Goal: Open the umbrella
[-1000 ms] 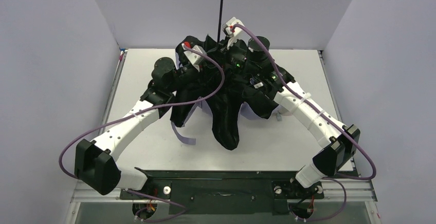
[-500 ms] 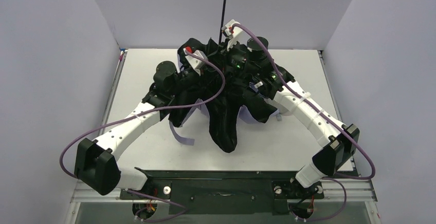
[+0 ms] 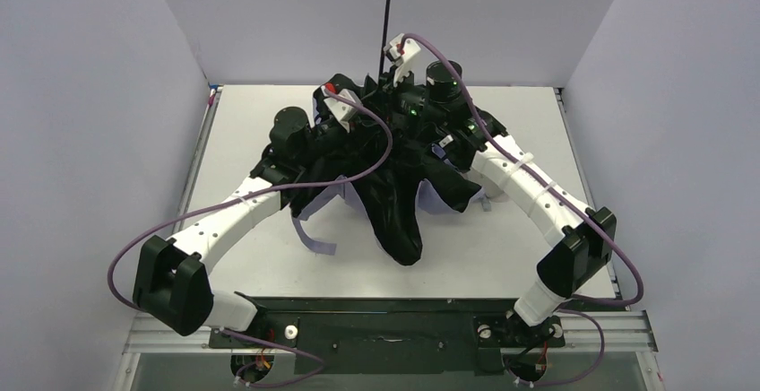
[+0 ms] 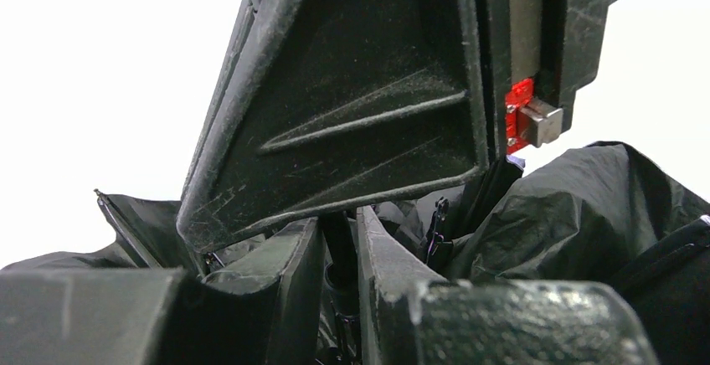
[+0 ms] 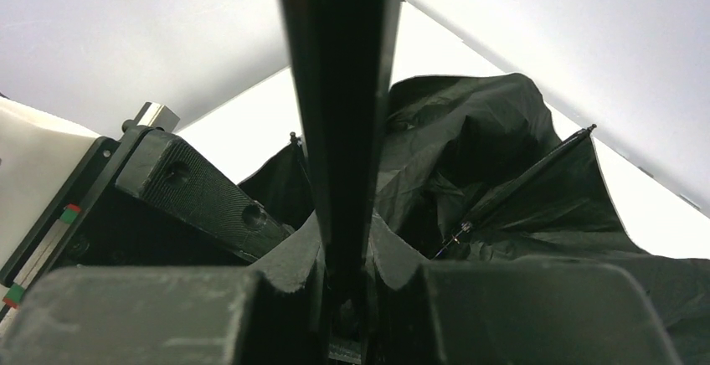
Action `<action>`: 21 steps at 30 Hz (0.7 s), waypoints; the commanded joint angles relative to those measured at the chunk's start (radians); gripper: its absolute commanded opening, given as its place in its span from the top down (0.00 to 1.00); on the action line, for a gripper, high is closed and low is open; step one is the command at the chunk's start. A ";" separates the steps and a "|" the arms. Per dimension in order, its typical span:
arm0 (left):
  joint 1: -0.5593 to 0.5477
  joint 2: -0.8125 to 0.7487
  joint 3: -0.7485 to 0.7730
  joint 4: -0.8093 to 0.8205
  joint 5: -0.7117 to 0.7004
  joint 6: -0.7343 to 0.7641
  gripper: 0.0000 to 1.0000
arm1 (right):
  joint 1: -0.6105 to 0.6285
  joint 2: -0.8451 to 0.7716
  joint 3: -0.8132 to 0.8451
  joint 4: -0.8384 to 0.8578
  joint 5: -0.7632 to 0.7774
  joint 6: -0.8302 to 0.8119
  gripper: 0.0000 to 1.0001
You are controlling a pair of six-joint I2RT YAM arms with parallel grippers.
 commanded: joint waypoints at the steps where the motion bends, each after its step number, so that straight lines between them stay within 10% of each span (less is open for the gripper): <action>1: 0.043 0.067 -0.067 -0.251 -0.029 0.094 0.85 | -0.037 -0.094 0.170 0.322 -0.012 0.090 1.00; 21: 0.084 0.052 -0.059 -0.301 0.005 0.078 0.72 | -0.073 -0.112 0.142 0.322 0.013 0.005 1.00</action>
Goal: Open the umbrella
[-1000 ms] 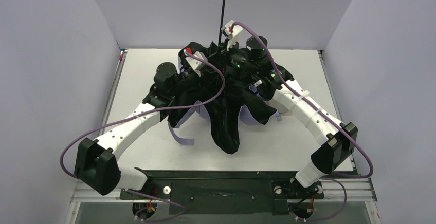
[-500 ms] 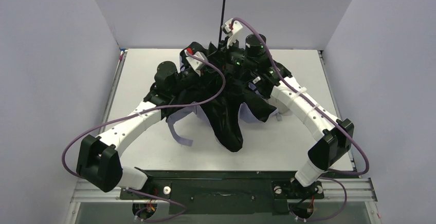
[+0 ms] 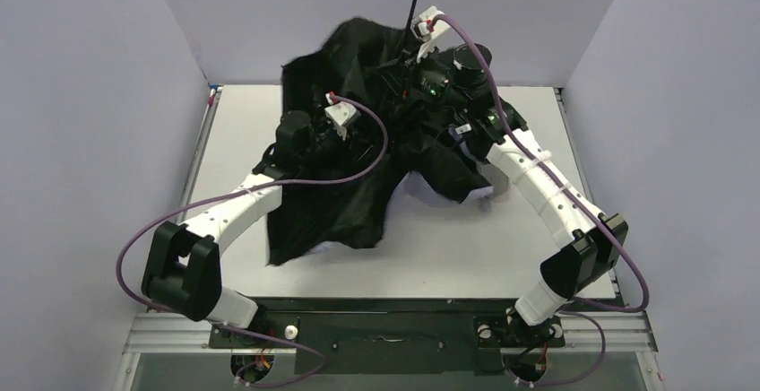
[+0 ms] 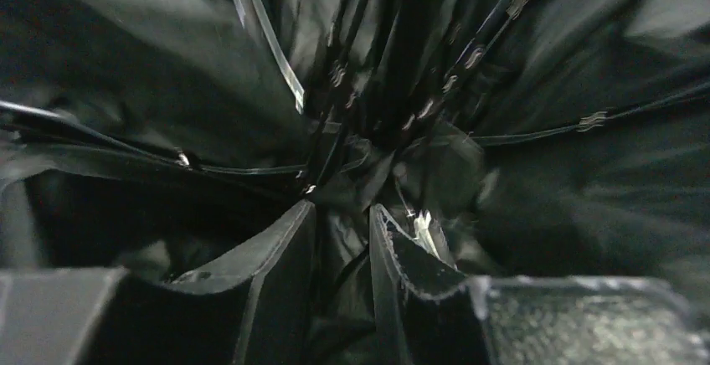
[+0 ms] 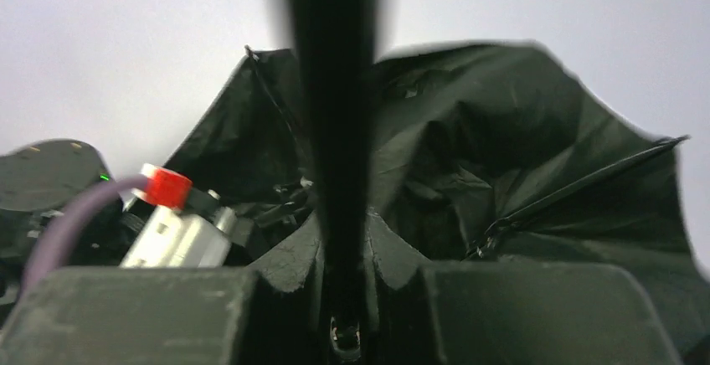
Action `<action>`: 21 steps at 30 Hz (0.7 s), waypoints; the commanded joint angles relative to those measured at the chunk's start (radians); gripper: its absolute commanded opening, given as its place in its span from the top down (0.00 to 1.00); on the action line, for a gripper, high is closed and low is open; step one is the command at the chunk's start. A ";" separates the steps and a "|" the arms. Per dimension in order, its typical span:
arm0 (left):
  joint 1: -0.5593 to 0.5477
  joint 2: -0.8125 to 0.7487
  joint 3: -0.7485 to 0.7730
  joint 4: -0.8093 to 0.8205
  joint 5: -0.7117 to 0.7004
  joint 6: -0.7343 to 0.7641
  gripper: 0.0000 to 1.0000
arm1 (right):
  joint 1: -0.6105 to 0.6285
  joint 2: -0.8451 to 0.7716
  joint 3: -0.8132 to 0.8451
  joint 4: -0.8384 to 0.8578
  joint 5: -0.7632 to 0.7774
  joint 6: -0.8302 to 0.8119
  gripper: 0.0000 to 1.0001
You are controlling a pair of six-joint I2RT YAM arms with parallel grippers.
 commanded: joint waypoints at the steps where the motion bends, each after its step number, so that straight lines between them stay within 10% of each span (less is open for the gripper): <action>1: 0.027 -0.041 -0.007 -0.221 0.022 0.051 0.70 | 0.001 -0.113 0.068 0.247 -0.012 -0.038 1.00; 9: 0.128 -0.222 -0.119 -0.341 0.108 0.183 0.53 | -0.016 -0.140 0.004 0.219 -0.017 -0.108 1.00; 21: 0.024 -0.236 0.069 -0.001 0.042 0.019 0.47 | 0.051 -0.143 -0.077 0.179 -0.039 -0.154 1.00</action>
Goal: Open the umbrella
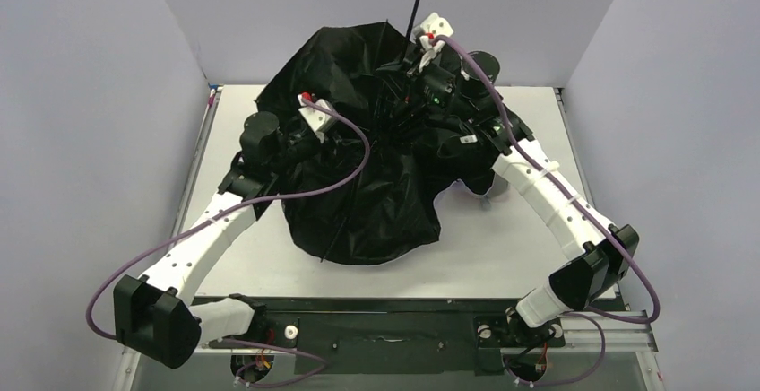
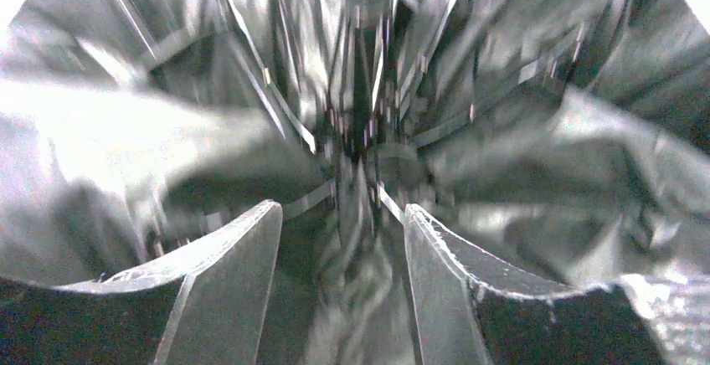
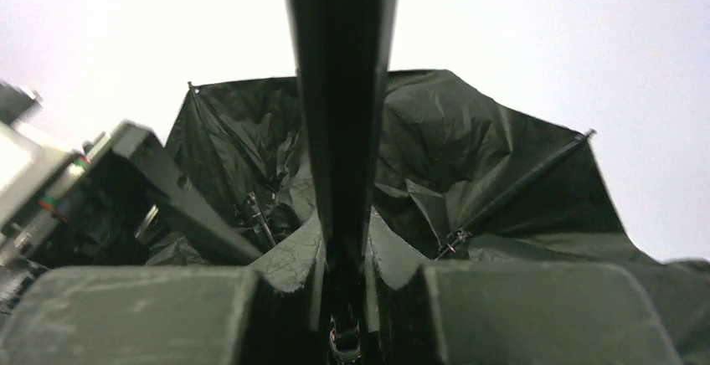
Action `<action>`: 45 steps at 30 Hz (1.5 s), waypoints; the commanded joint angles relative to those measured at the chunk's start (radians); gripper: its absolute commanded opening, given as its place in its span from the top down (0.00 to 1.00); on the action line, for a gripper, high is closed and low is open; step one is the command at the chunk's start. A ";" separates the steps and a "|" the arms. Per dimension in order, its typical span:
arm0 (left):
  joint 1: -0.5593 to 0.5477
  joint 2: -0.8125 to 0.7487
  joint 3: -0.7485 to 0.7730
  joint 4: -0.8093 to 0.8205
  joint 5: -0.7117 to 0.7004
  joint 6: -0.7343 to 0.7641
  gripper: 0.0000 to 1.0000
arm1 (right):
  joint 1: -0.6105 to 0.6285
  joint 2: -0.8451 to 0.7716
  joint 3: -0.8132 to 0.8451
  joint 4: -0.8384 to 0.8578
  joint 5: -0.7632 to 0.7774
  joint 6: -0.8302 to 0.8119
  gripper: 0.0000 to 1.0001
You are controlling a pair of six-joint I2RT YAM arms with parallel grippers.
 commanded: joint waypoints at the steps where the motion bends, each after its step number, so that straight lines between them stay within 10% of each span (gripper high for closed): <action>1: -0.060 0.026 0.105 0.194 -0.043 -0.065 0.47 | 0.042 -0.060 -0.010 0.103 -0.012 -0.029 1.00; 28: -0.201 0.160 0.215 0.429 -0.290 -0.035 0.72 | 0.111 -0.043 -0.013 0.069 0.081 0.023 1.00; 45: -0.060 0.245 -0.015 0.291 -0.227 -0.002 0.80 | 0.099 -0.025 0.138 0.108 0.054 0.132 1.00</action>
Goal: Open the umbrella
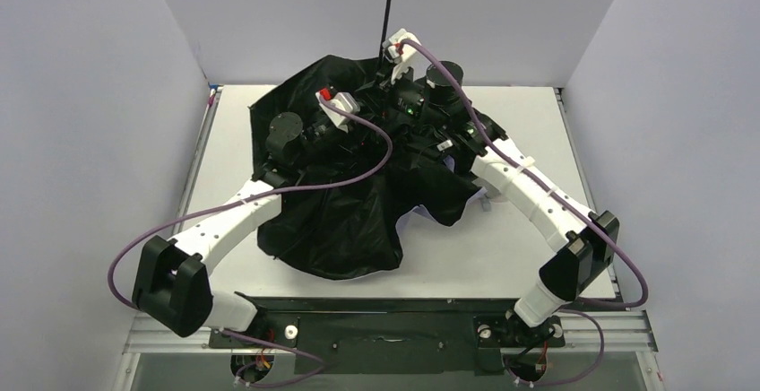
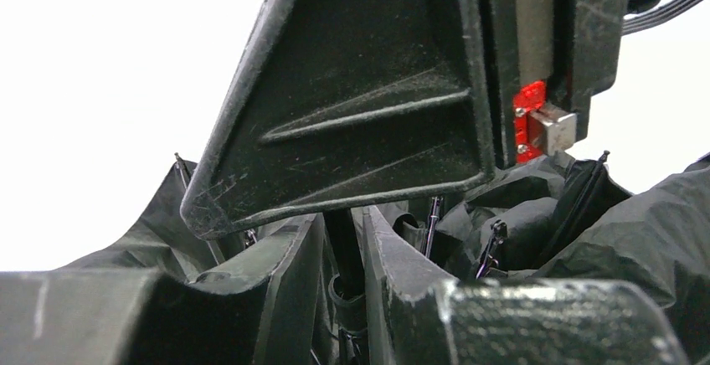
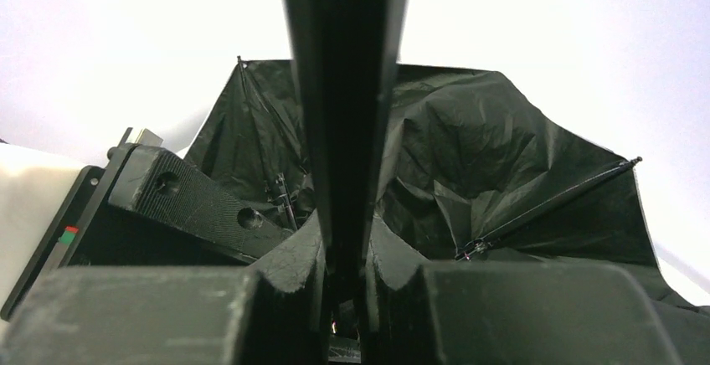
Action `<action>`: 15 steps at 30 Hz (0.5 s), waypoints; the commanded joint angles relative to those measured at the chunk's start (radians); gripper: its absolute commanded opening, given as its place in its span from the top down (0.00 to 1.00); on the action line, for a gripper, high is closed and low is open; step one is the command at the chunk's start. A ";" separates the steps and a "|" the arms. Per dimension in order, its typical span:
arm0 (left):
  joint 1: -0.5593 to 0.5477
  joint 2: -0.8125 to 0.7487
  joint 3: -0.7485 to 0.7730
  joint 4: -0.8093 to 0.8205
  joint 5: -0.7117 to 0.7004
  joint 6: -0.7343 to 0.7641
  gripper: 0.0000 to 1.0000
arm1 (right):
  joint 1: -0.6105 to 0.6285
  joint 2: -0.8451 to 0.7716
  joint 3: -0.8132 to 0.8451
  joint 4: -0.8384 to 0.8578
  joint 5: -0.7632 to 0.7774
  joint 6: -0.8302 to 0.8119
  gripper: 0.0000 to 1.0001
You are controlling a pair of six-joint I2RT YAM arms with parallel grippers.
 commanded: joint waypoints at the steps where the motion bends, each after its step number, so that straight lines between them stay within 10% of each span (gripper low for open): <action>1: 0.084 0.069 -0.071 -0.164 -0.072 0.064 0.78 | -0.003 -0.082 0.149 0.178 -0.030 0.069 1.00; 15: 0.122 0.127 -0.105 -0.242 -0.039 0.115 0.71 | -0.027 -0.071 0.211 0.248 -0.030 0.125 1.00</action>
